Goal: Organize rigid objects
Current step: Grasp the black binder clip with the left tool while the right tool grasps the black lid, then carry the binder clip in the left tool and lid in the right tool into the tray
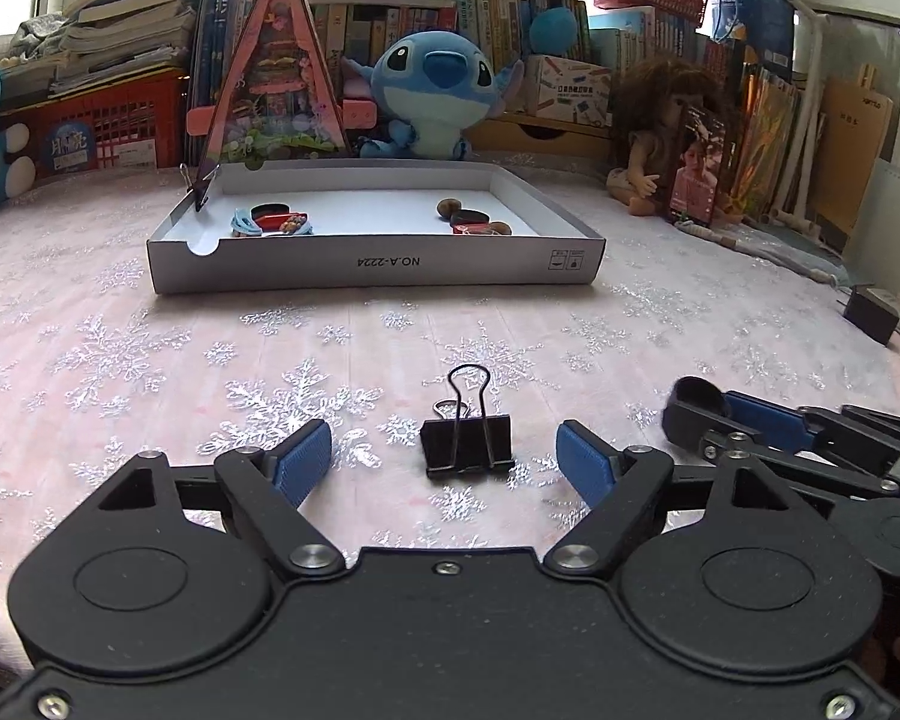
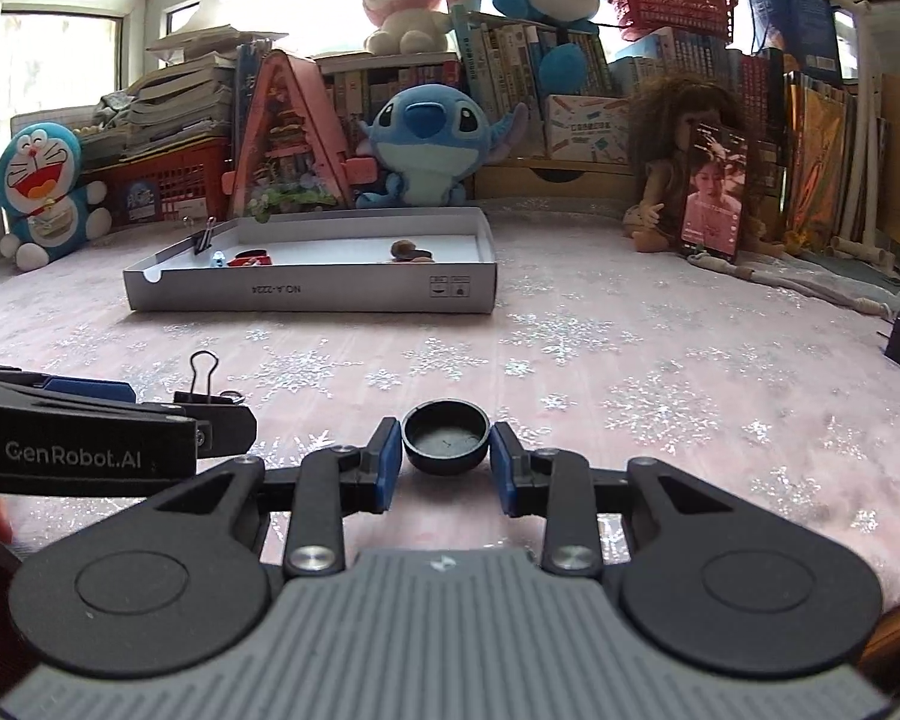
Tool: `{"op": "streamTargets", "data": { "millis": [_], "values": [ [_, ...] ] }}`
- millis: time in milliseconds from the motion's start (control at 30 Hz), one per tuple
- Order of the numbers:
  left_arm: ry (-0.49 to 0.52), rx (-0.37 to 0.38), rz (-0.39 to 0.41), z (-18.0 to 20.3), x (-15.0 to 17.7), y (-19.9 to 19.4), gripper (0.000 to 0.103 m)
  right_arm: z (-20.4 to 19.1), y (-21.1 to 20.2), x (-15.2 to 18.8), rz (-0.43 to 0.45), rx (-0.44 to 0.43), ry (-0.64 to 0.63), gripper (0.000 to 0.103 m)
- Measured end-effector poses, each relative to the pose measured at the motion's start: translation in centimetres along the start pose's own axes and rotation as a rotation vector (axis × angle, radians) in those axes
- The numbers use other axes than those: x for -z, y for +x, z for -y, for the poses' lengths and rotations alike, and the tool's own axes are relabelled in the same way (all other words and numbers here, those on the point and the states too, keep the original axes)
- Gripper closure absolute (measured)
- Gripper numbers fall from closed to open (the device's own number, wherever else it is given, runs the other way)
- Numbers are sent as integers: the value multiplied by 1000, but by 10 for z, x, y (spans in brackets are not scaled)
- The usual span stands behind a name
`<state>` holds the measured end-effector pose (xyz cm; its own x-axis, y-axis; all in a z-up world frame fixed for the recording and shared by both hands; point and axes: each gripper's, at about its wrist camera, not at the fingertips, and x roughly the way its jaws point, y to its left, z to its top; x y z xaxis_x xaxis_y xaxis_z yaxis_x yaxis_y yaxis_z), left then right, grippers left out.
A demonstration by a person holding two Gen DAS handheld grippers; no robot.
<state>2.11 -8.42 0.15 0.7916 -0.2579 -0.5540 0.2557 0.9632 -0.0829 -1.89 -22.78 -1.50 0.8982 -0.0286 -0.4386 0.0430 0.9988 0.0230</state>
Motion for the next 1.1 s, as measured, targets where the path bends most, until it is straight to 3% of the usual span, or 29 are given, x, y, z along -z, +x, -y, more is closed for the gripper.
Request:
{"op": "streamTargets", "data": {
  "millis": [100,167,200,500,933,1100],
  "values": [
    [17,-35,15,9,0,6,39,3,-1,1,2,11,-1,65],
    [30,-57,33,12,1,7,66,3,-1,1,4,12,-4,65],
    [31,-55,32,11,0,7,73,2,-2,1,5,11,-6,65],
    [36,-58,23,-6,-2,1,72,-9,0,-1,4,-45,-11,65],
    [22,-142,55,-48,7,-15,72,-42,7,4,26,-98,-58,64],
    [13,-161,76,-50,10,-14,68,-49,8,7,62,-51,-69,52]
  ]
}}
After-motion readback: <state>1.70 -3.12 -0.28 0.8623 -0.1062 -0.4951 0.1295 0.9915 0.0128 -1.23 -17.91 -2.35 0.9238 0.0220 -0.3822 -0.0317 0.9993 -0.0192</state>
